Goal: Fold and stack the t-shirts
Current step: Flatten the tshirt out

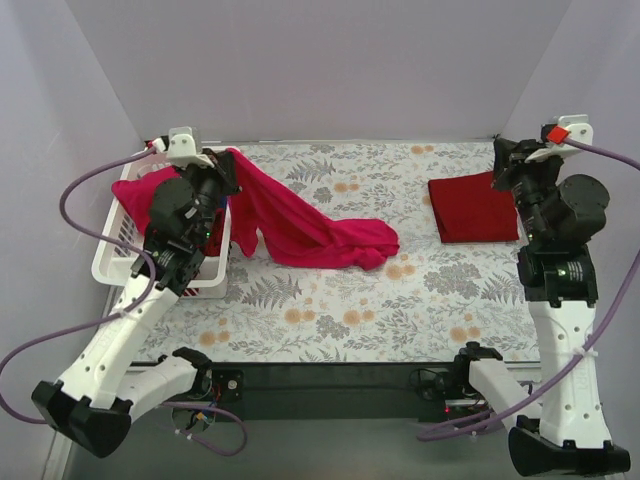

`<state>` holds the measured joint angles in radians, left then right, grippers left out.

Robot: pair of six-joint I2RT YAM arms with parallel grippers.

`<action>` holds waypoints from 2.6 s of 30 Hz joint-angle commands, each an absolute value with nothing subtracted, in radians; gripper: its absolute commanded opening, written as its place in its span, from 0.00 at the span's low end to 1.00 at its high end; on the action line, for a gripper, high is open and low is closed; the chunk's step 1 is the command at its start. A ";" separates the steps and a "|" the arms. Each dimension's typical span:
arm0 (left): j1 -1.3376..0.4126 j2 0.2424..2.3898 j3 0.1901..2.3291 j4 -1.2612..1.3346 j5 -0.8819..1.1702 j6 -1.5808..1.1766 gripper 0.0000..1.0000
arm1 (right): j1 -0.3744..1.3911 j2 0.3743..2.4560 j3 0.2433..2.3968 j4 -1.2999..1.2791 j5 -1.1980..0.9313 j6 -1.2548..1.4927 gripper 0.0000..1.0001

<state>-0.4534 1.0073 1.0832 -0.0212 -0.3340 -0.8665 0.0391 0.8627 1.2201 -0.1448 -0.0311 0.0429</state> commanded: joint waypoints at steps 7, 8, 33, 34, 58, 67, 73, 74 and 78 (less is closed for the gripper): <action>-0.446 1.000 1.066 -0.098 -0.163 -0.891 0.00 | 0.035 0.966 1.085 -0.138 -0.302 0.112 0.01; -0.446 1.006 1.049 -0.097 -0.170 -0.897 0.00 | 0.037 0.983 1.053 -0.112 -0.331 0.130 0.01; -0.446 1.140 0.939 -0.104 -0.291 -0.911 0.00 | 0.471 1.879 1.256 0.239 -0.534 0.279 0.48; -0.446 1.141 0.939 -0.103 -0.294 -0.911 0.00 | 0.471 1.888 1.262 0.239 -0.534 0.285 0.48; -0.446 1.132 0.930 -0.106 -0.305 -0.913 0.00 | 0.515 1.982 1.221 0.233 -0.483 0.279 0.51; -0.446 1.131 0.930 -0.106 -0.298 -0.913 0.00 | 0.515 1.962 1.204 0.207 -0.413 0.258 0.52; -0.446 1.131 0.928 -0.103 -0.295 -0.914 0.00 | 0.520 1.965 1.213 0.202 -0.456 0.256 0.51; -0.446 1.132 0.928 -0.103 -0.293 -0.914 0.00 | 0.525 1.970 1.218 0.202 -0.462 0.255 0.50; -0.446 1.138 0.927 -0.103 -0.298 -0.914 0.00 | 0.541 1.967 1.230 0.204 -0.512 0.255 0.34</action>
